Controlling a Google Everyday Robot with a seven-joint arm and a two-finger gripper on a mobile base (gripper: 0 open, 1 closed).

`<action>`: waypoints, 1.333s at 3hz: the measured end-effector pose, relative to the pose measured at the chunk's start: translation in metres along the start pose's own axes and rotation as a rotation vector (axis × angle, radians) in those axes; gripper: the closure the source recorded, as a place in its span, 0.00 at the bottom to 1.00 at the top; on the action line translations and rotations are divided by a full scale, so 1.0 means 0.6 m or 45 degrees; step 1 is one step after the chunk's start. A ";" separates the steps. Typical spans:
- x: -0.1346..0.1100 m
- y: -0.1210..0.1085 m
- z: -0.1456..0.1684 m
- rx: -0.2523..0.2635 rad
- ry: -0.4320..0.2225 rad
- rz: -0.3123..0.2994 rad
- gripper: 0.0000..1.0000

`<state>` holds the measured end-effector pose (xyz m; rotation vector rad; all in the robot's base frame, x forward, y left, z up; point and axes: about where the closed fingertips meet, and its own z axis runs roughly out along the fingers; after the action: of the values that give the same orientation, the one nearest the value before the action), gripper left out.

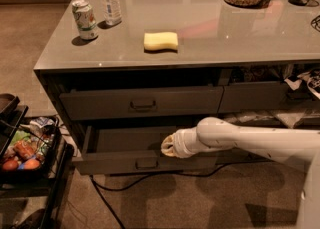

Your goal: Open middle drawer

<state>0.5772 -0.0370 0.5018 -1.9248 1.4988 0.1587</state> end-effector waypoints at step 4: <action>0.084 -0.080 0.064 0.065 0.040 0.017 1.00</action>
Offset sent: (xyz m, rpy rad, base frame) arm 0.0795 -0.0114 -0.0120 -0.0215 -0.0402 -0.0083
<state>0.6485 -0.0508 0.4690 -1.8855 1.5221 0.0952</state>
